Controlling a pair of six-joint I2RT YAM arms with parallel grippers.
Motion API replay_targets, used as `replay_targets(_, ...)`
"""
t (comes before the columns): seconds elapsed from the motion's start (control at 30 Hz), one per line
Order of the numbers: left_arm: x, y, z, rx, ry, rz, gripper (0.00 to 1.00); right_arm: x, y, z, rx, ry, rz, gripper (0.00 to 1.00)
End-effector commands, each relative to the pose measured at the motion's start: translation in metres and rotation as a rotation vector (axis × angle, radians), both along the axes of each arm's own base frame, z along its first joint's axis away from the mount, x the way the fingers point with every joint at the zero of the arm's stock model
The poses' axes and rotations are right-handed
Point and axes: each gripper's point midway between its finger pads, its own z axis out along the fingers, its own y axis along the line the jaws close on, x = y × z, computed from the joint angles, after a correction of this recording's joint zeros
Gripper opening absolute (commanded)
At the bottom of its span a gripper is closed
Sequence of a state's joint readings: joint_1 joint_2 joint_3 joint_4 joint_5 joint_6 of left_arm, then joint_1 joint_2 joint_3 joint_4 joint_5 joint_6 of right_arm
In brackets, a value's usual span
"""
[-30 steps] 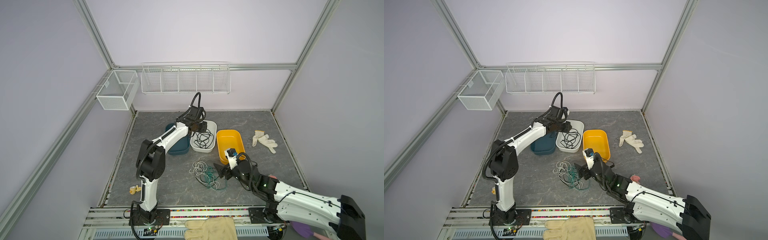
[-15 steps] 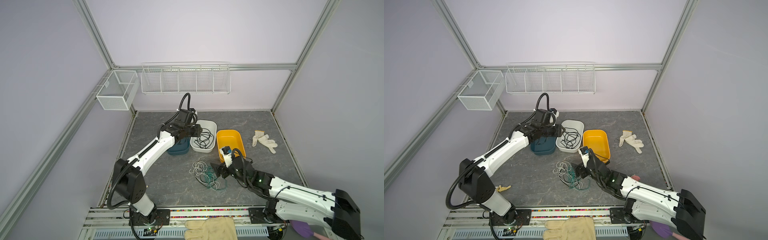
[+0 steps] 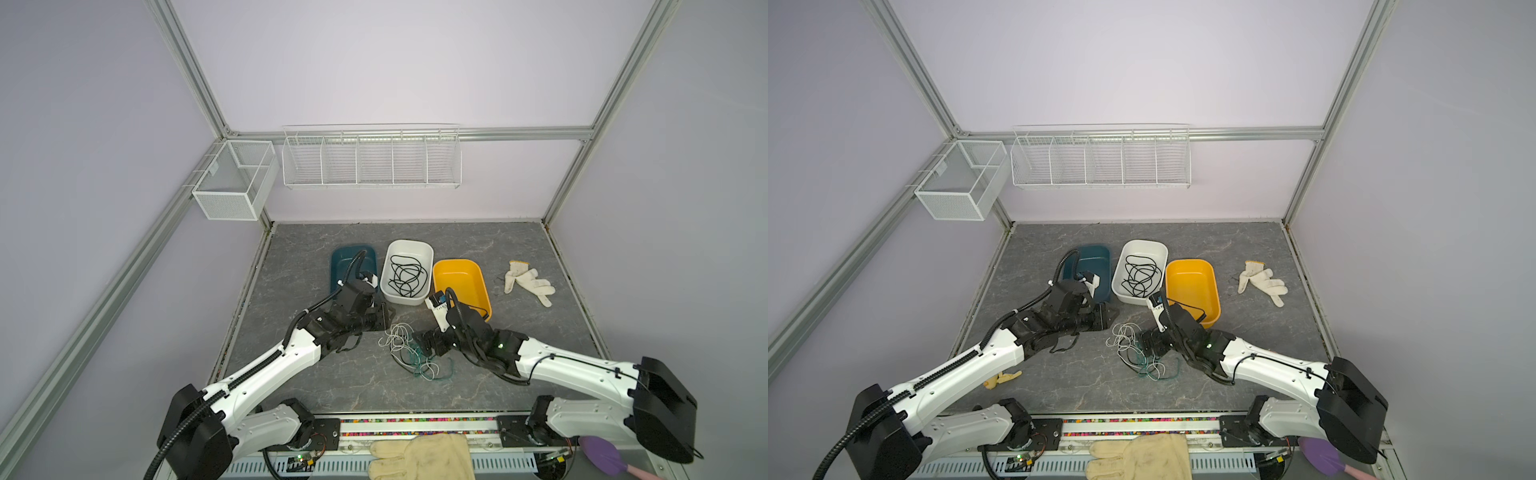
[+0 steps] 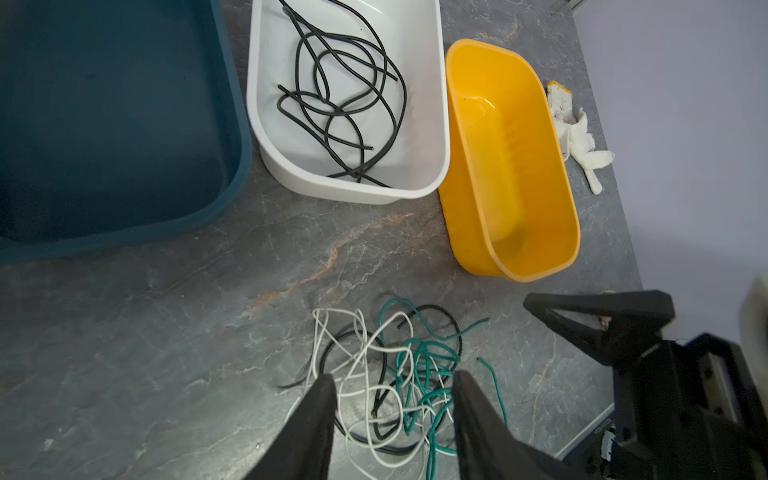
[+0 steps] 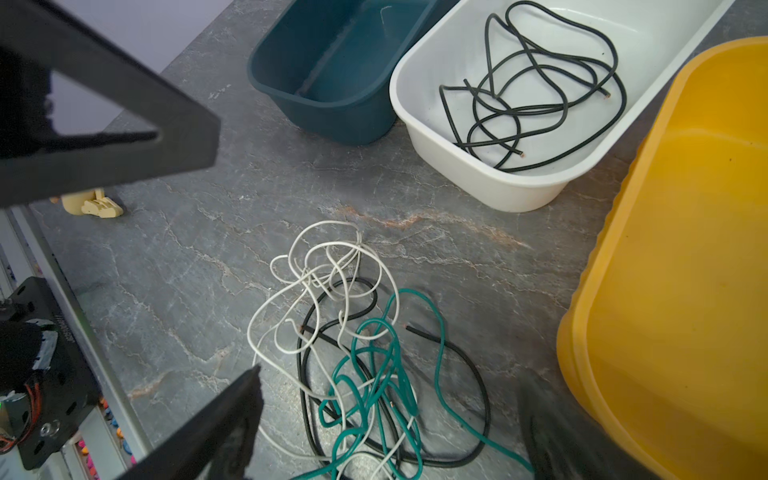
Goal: Untangle the cables
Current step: 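Lower both grippers onto the green and white cable tangle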
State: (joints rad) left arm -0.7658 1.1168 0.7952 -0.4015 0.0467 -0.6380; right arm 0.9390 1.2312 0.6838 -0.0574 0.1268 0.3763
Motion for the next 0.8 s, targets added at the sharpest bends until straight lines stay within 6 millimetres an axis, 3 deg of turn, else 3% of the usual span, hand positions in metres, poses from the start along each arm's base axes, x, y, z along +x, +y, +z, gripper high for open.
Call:
replay_targets(0.0,-0.007,0.005,-0.006,-0.001,-0.023,0.062,0.47,-0.005,0.004,0.001,0.022,0.104,0.021,0.98)
replay_targets(0.1,-0.02,0.006,-0.023,0.02,-0.012,0.052,0.47,-0.014,0.008,-0.002,0.05,0.191,0.037,0.97)
replay_targets(0.37,-0.042,0.0,-0.061,0.066,-0.008,0.043,0.46,-0.034,0.004,-0.014,0.05,0.309,0.051,0.78)
replay_targets(0.77,-0.052,-0.004,-0.086,0.128,-0.011,0.015,0.46,-0.051,0.004,-0.043,0.004,0.425,0.09,0.56)
